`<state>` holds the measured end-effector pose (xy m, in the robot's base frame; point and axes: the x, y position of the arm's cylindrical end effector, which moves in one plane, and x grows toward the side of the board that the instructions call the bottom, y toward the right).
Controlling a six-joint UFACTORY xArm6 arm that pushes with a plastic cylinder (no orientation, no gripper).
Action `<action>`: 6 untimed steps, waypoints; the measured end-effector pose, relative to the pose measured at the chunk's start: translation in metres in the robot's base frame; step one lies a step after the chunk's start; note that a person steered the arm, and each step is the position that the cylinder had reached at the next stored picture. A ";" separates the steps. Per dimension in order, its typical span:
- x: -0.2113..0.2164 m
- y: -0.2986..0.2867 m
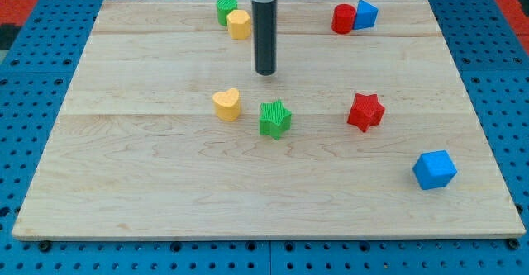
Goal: Move the red star into the green star
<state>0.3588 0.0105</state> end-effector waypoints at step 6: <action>0.080 0.200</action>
